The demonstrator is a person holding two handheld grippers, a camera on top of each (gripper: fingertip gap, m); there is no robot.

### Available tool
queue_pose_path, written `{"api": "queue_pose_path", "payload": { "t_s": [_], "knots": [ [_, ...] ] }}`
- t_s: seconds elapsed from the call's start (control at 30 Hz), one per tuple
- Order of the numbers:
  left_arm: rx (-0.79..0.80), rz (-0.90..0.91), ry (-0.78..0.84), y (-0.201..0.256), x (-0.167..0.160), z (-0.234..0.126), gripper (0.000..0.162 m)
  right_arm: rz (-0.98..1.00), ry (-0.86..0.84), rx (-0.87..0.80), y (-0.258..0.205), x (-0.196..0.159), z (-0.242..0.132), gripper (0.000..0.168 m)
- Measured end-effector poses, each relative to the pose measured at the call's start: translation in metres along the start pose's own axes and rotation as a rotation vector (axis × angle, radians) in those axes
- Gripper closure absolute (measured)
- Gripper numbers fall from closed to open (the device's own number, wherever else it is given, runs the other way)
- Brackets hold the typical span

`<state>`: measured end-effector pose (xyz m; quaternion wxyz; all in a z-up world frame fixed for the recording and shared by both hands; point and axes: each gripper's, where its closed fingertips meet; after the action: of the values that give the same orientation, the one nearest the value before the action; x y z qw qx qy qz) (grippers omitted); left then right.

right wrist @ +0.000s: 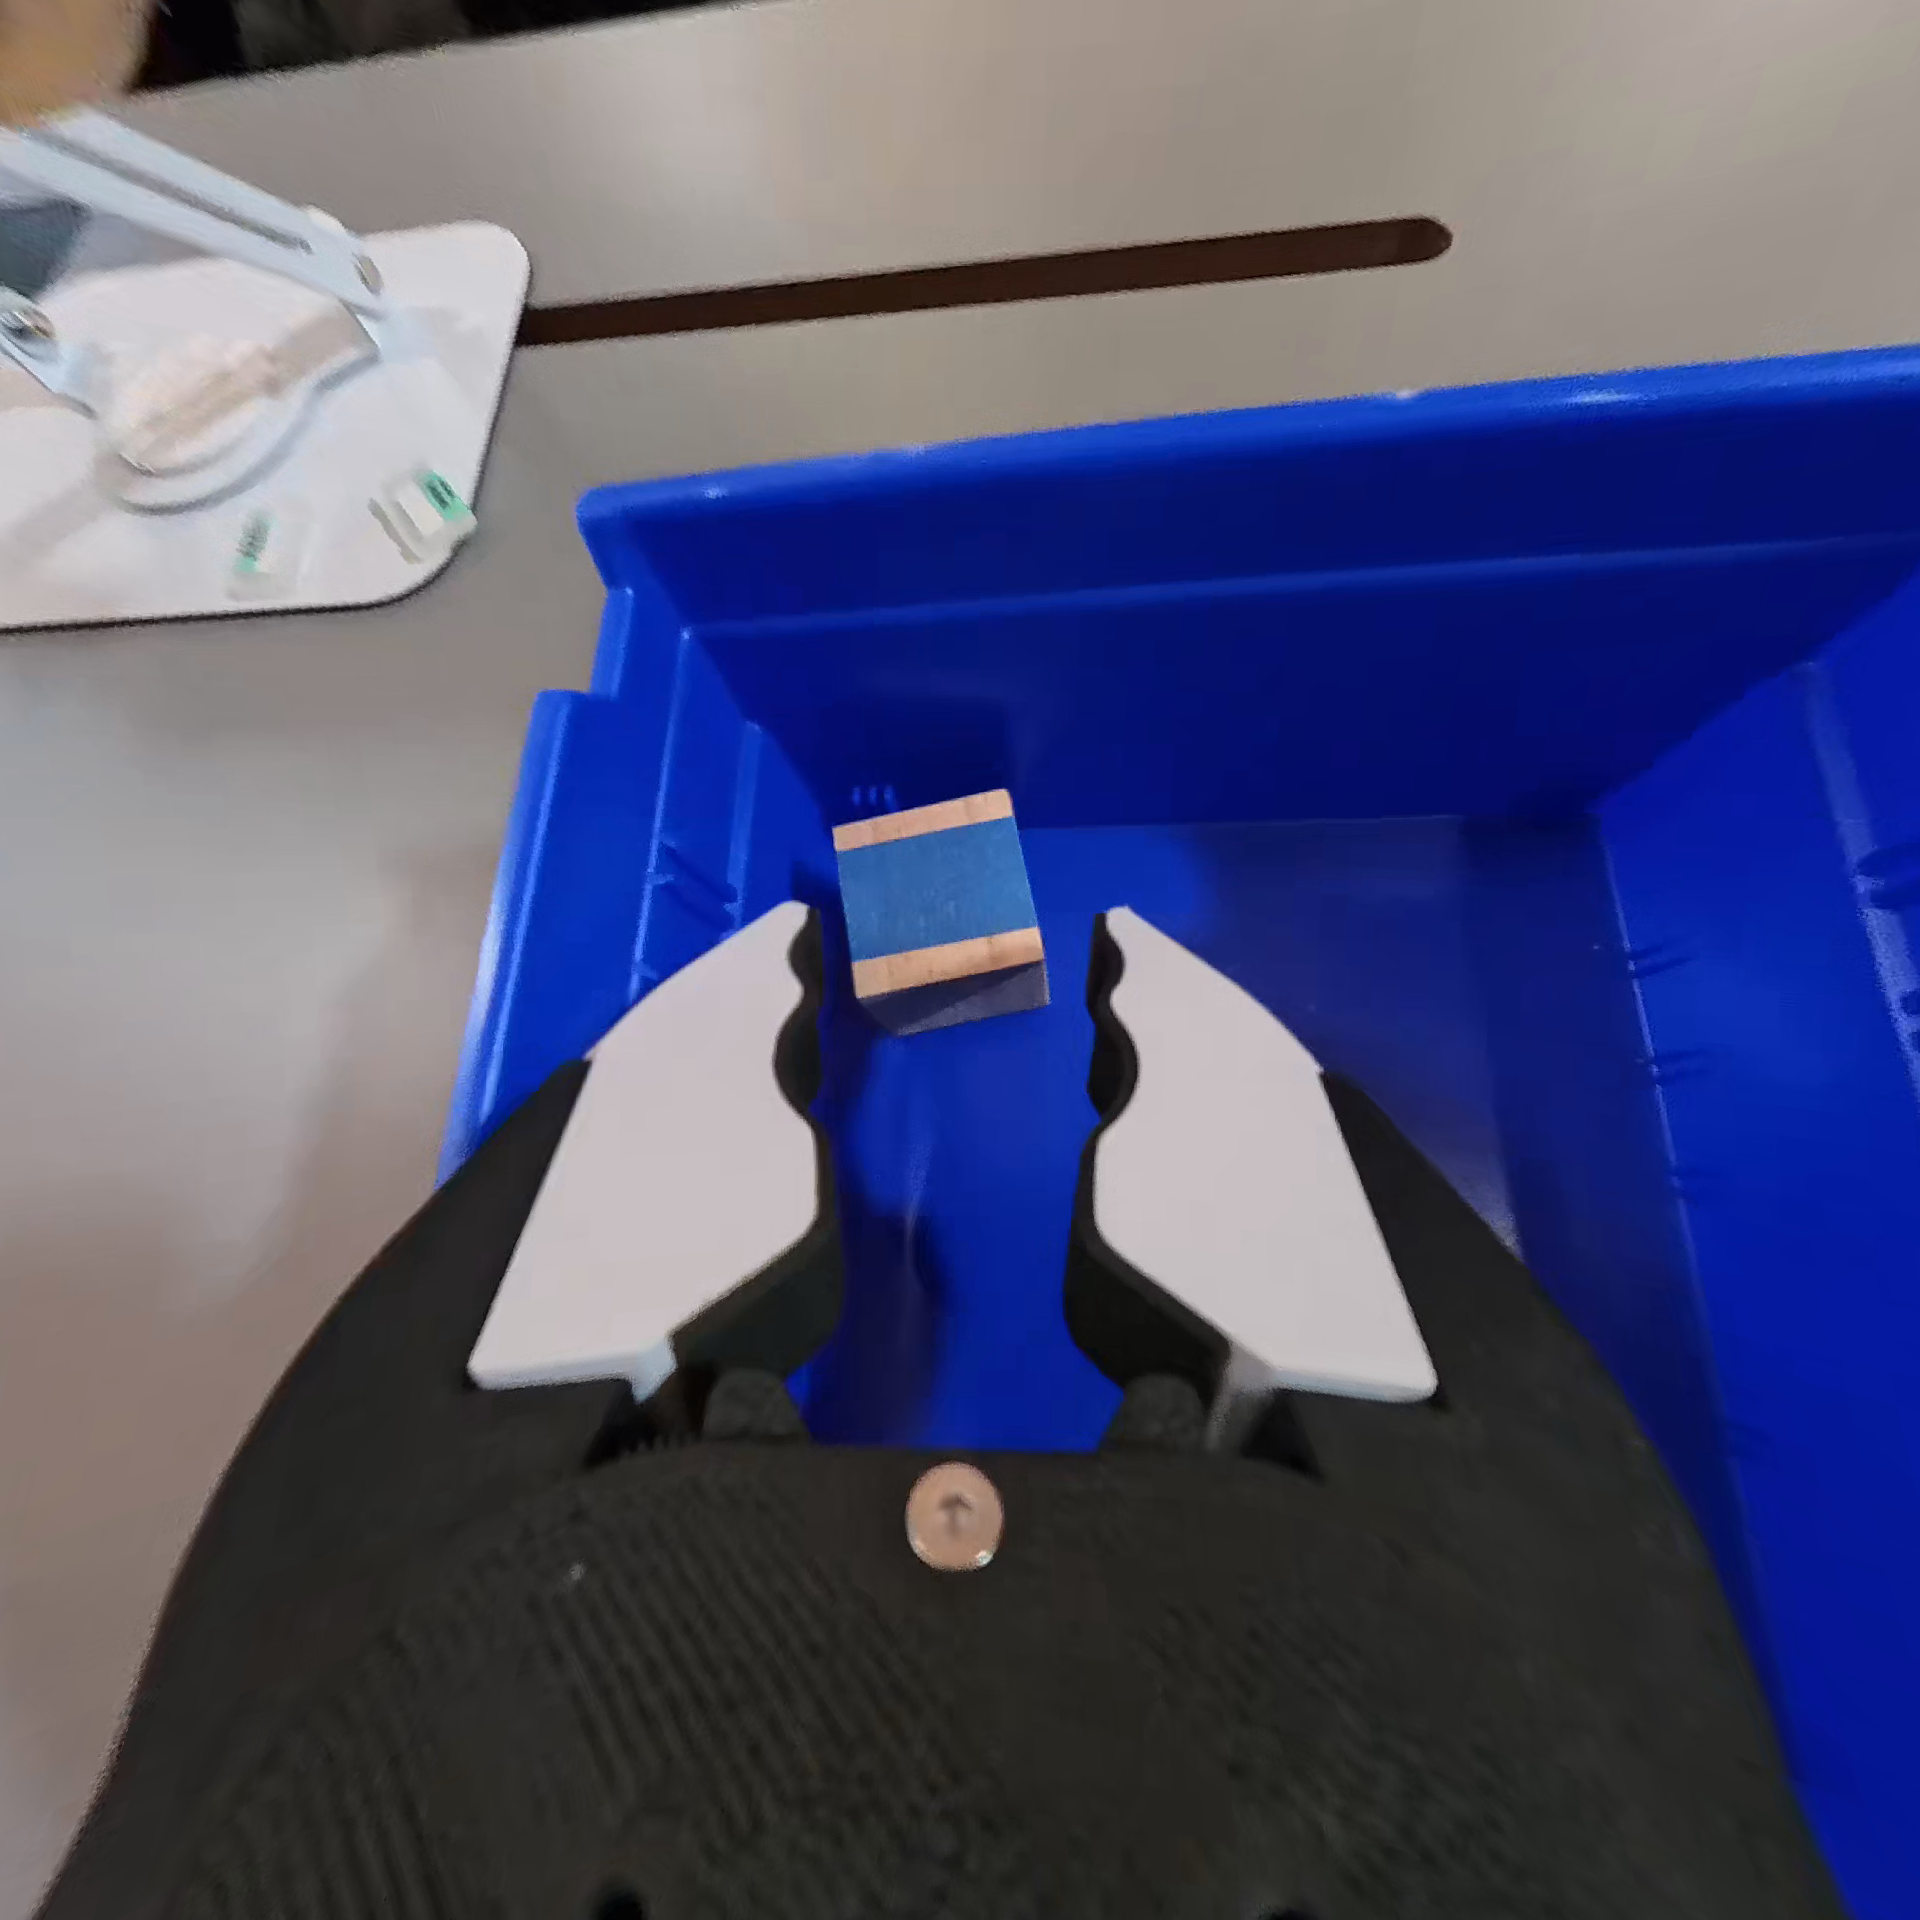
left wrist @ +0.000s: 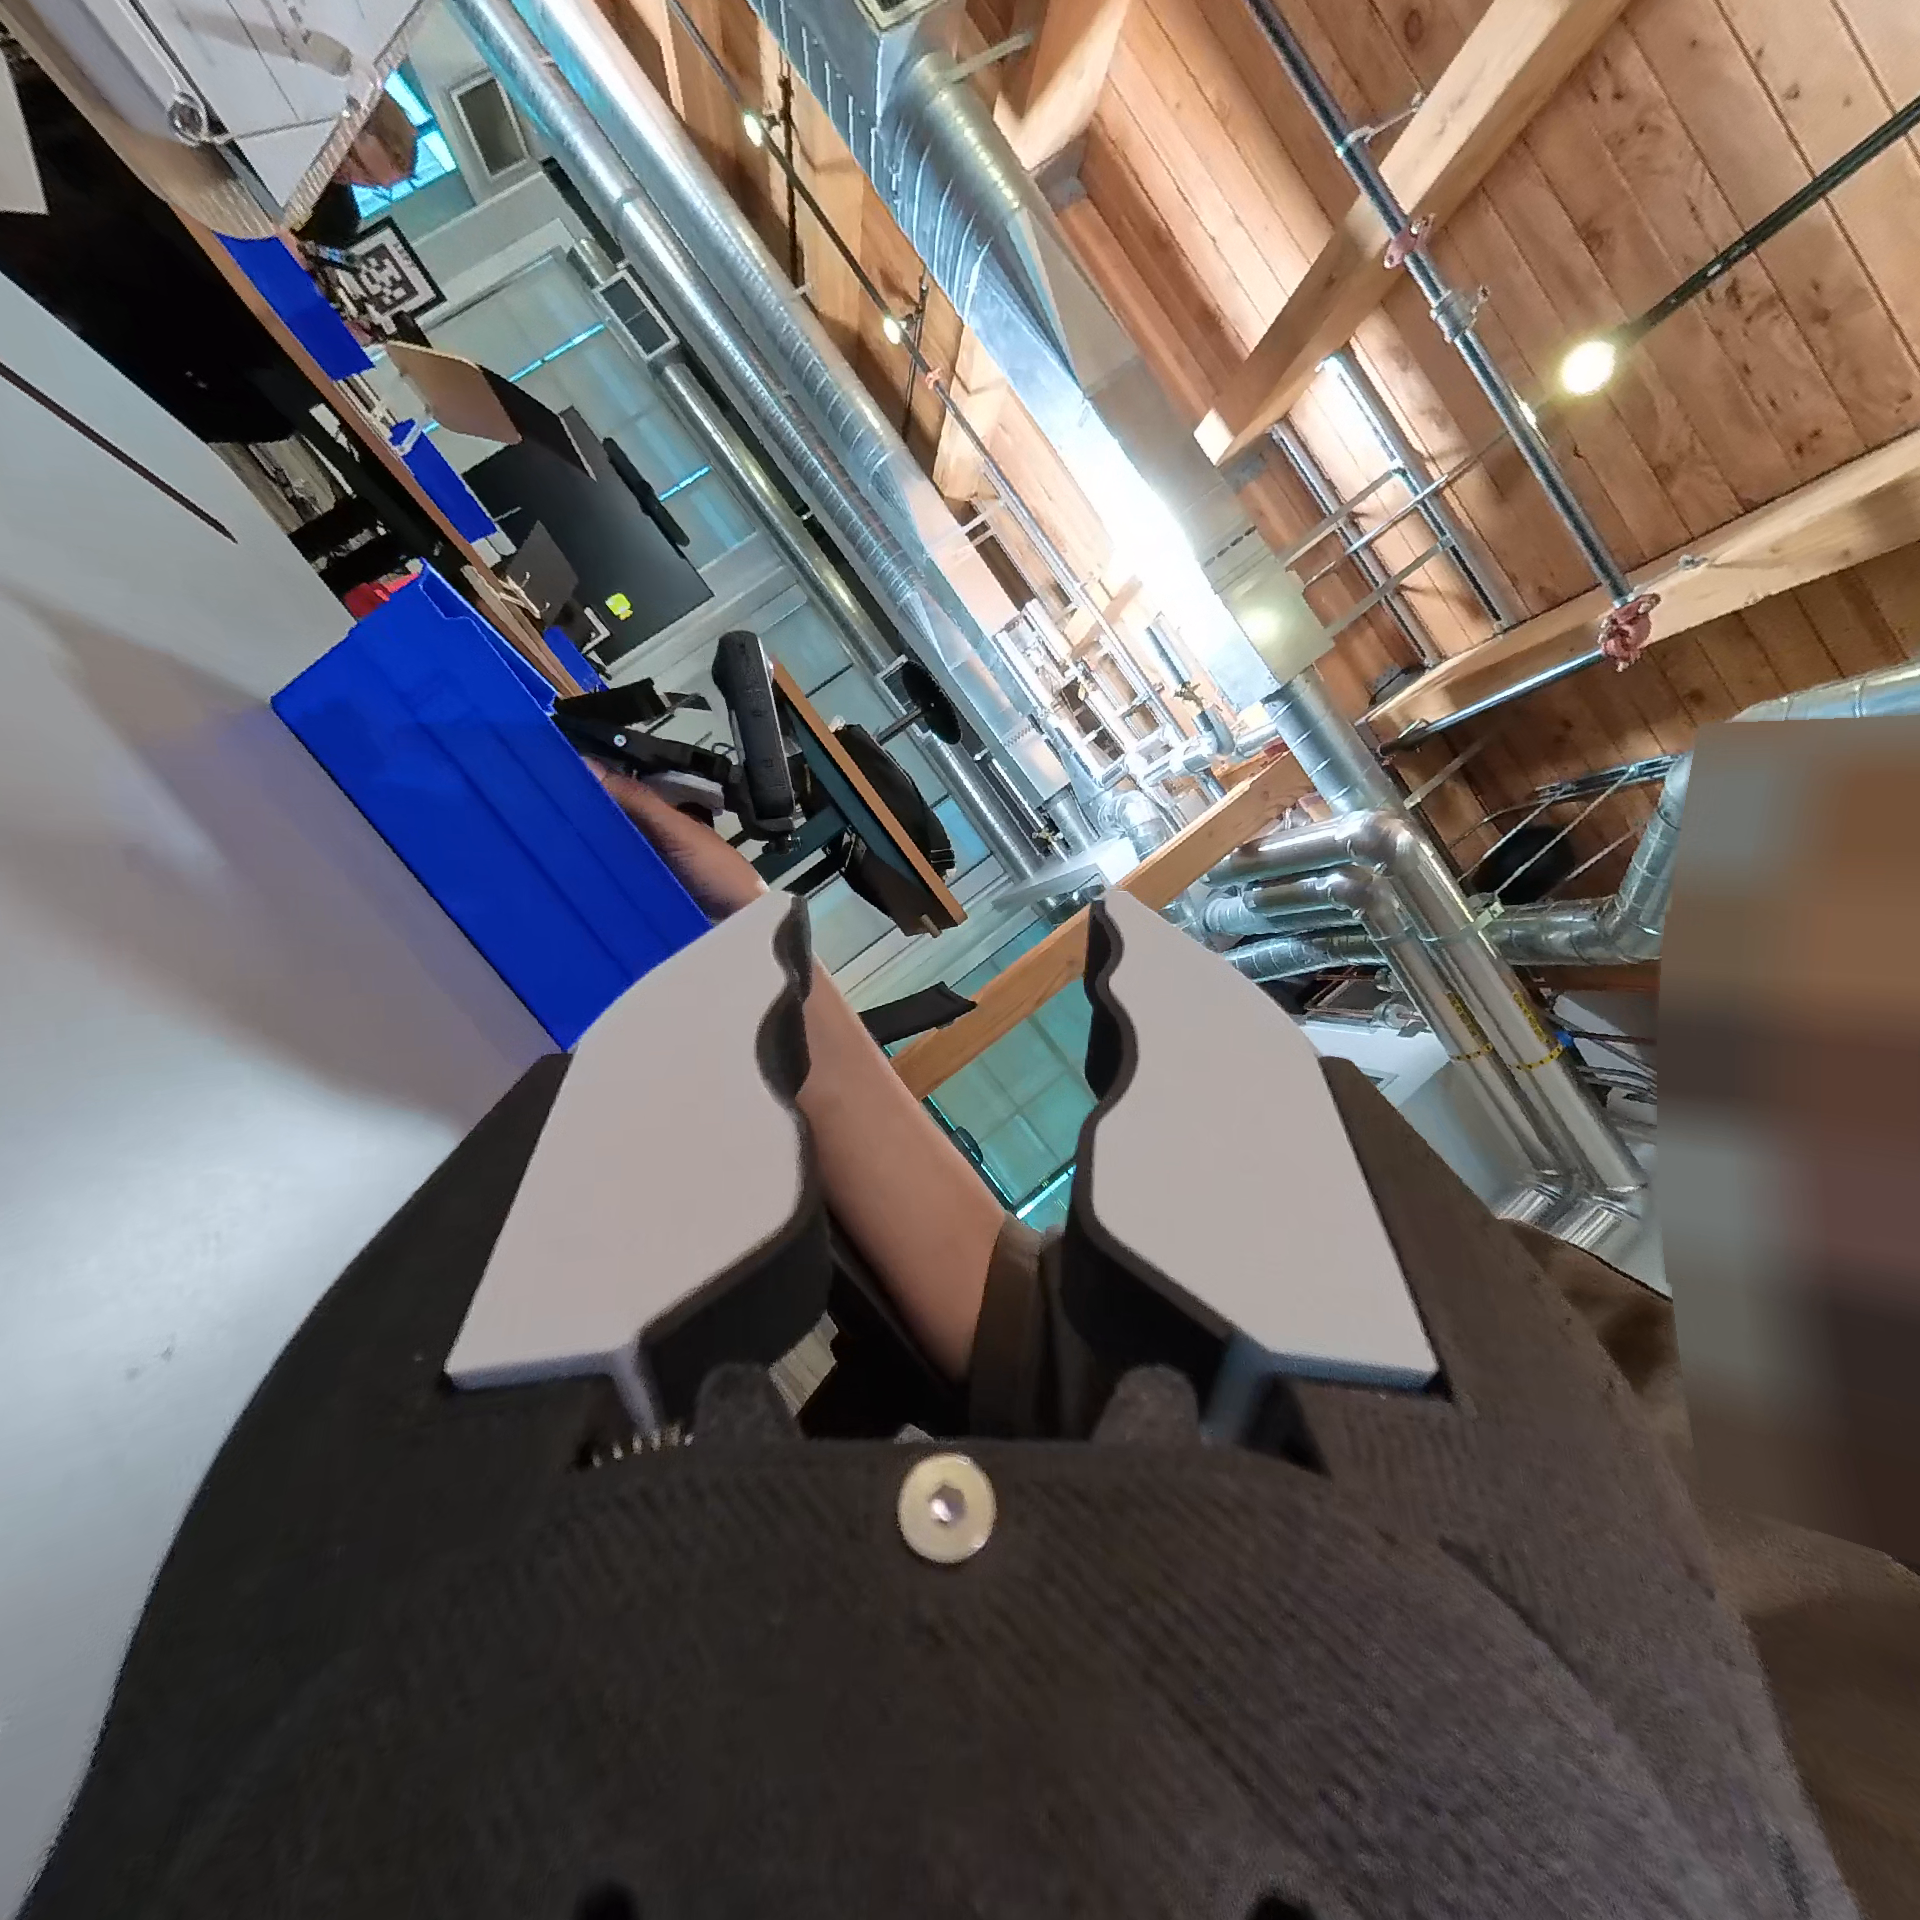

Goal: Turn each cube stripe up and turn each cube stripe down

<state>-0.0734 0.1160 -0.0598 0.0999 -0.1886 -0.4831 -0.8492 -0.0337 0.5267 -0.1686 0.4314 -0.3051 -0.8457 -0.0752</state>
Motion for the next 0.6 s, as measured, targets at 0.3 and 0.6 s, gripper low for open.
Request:
{"api": "queue_pose_path", "payload": {
  "t_s": [0.3,0.6],
  "knots": [
    [0.002,-0.008,-0.038,-0.007,-0.003,0.008,0.111,0.080,0.243,-0.016,0.026,0.029,-0.040,0.127],
    [-0.007,-0.009,-0.111,-0.020,-0.007,0.026,0.111,0.175,0.846,0.417,-0.095,0.077,-0.190,0.148]
  ]
}}
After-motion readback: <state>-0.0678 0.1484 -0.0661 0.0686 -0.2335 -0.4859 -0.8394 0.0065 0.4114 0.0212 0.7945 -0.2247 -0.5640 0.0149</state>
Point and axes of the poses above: each gripper's, where its closed fingertips meet, z out along the fingers, x out of its top, y = z × x across the jaws, and after that the axes turned 2 degrees about y, right-handed
